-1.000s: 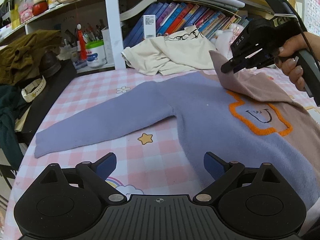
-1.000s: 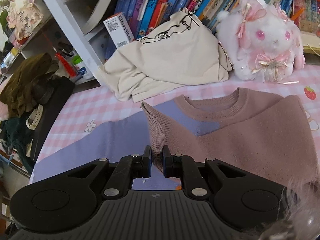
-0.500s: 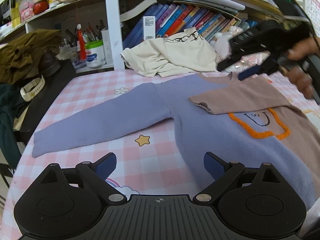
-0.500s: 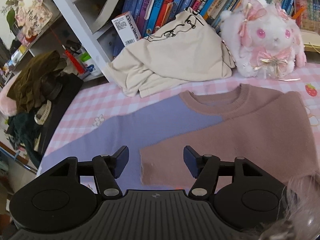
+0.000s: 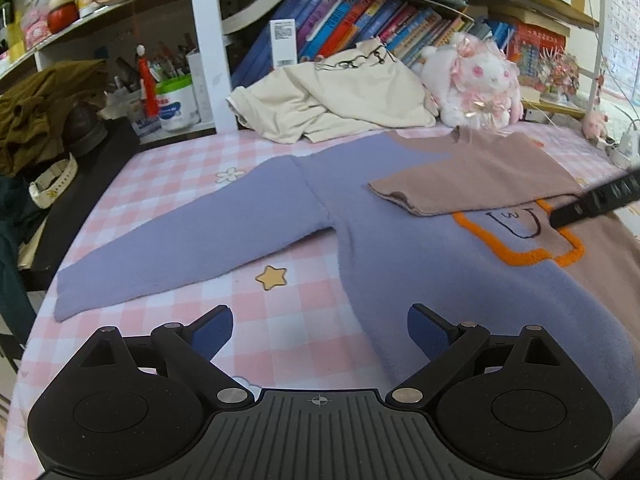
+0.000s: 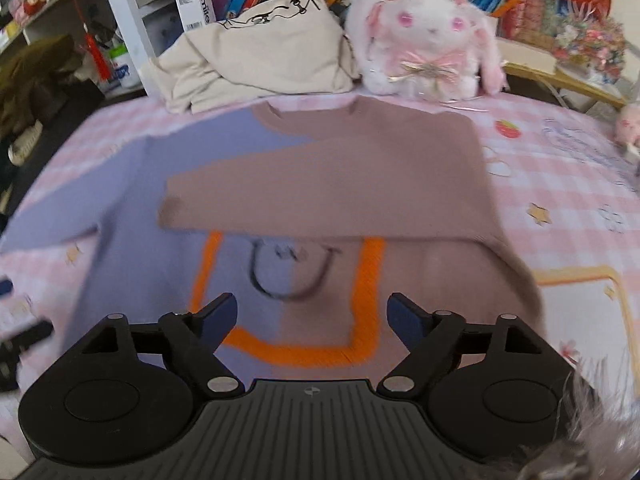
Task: Fold clothes
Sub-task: 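Lower the mauve sleeve onto the sweater front and open the right gripper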
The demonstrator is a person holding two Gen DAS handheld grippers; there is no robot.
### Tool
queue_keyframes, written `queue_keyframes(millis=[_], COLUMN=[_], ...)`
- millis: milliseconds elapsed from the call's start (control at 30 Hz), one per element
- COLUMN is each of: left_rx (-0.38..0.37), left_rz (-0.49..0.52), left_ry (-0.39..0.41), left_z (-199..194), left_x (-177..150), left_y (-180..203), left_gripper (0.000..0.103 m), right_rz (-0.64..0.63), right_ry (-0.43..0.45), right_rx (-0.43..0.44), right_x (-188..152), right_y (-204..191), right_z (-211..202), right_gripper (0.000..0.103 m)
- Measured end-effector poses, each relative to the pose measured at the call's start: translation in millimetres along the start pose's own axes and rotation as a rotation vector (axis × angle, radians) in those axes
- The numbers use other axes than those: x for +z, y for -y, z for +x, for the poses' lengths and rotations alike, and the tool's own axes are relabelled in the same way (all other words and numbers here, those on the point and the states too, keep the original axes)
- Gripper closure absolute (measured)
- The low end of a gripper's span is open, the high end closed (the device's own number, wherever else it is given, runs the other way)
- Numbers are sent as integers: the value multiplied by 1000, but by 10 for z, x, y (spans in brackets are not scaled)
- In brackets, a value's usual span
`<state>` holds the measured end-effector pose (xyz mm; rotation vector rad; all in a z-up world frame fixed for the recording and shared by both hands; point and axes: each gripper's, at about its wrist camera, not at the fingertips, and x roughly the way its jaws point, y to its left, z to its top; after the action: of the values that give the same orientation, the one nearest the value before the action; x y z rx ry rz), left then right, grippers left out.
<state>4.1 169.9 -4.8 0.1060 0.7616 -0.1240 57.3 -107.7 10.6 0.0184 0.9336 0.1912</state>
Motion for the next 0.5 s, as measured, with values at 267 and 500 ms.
queue_keyframes(millis=[267, 500], left_rx=[1, 22], left_rz=[-61, -93], left_ry=[-36, -56], left_z=[60, 76], left_x=[-11, -56], left_y=[-45, -91], left_gripper=[7, 7], right_rz=[-72, -148], right_ry=[35, 32], right_rx=[6, 42], right_x=[-480, -596], right_y=[-70, -211], right_z=[-131, -143], right_gripper=[13, 11])
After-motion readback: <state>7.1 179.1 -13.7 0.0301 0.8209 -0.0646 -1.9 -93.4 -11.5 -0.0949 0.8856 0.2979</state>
